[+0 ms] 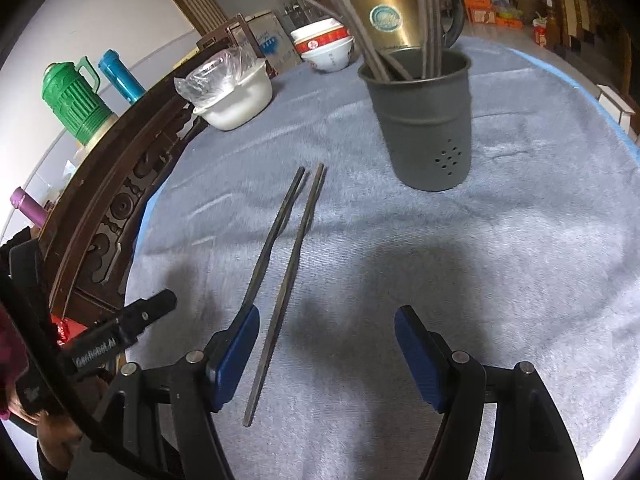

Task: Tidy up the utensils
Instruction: 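Move both open tools back over the last two chopsticks on the cloth, then grasp one chopstick with the right tool while the left tool grasps the other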

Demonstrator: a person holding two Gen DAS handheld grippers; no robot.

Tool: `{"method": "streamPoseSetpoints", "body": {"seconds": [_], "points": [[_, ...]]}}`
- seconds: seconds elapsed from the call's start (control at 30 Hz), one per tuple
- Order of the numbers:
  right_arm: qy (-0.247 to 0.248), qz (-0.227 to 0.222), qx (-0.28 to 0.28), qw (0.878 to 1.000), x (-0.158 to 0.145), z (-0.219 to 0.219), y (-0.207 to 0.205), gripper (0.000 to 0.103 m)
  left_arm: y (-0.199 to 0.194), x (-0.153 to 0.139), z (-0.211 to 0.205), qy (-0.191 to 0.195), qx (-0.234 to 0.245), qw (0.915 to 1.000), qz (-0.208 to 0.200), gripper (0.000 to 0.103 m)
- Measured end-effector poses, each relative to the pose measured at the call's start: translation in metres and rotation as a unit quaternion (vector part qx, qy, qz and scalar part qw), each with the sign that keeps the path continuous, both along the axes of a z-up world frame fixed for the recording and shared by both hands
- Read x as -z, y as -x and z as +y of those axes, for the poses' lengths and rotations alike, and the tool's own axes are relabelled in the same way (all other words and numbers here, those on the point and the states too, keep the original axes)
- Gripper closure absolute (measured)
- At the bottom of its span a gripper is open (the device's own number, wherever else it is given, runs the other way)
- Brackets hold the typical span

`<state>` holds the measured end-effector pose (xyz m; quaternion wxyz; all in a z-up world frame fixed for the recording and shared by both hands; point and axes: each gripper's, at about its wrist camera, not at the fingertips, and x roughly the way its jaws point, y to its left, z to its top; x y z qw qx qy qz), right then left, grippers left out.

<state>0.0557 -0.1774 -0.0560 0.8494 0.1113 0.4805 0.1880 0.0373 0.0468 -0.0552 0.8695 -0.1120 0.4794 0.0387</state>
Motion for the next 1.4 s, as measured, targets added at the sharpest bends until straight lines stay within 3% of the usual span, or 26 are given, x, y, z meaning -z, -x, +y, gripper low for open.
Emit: {"method": "streamPoseSetpoints", "body": {"seconds": [0.23,0.3,0.4,0.5,0.77,0.87,0.93,1.0,1.1,1.23,1.4], "points": [[-0.009,0.033,-0.007,0.999,0.002,0.012,-0.029,0.032,0.001,0.009,-0.023,-0.019,0.044,0.9984,0.032,0.03],[-0.016,0.047,-0.015,0.999,0.004,0.016,-0.039,0.041,0.001,0.013,-0.029,-0.016,0.054,0.9975,0.043,0.031],[-0.028,0.071,-0.012,0.997,0.007,0.014,-0.051,0.053,0.001,0.018,-0.034,-0.019,0.062,0.9965,0.054,0.042],[-0.027,0.083,-0.007,0.996,0.011,0.01,-0.054,0.054,-0.002,0.026,-0.039,-0.018,0.071,0.9943,0.077,0.054],[-0.04,0.088,0.003,0.995,0.015,-0.006,-0.047,0.054,-0.009,0.029,-0.058,-0.038,0.091,0.9907,0.093,0.058],[-0.047,0.089,0.006,0.995,0.018,-0.012,-0.044,0.054,-0.01,0.029,-0.066,-0.064,0.091,0.9889,0.098,0.074],[-0.051,0.09,0.006,0.995,0.018,-0.014,-0.044,0.054,-0.011,0.029,-0.067,-0.056,0.085,0.9891,0.106,0.088],[-0.055,0.09,0.007,0.994,0.018,-0.016,-0.043,0.054,-0.014,0.026,-0.065,-0.042,0.071,0.9903,0.111,0.09],[-0.063,0.09,0.006,0.994,0.018,-0.02,-0.042,0.054,-0.011,0.02,-0.052,0.002,0.057,0.993,0.103,0.09],[-0.071,0.088,0.01,0.993,0.019,-0.028,-0.039,0.054,-0.026,-0.003,-0.058,-0.006,0.063,0.9954,0.072,0.065],[-0.081,0.08,0.017,0.993,0.014,-0.038,-0.034,0.054,-0.071,-0.004,-0.081,-0.001,0.091,0.9906,0.103,0.065]]}}
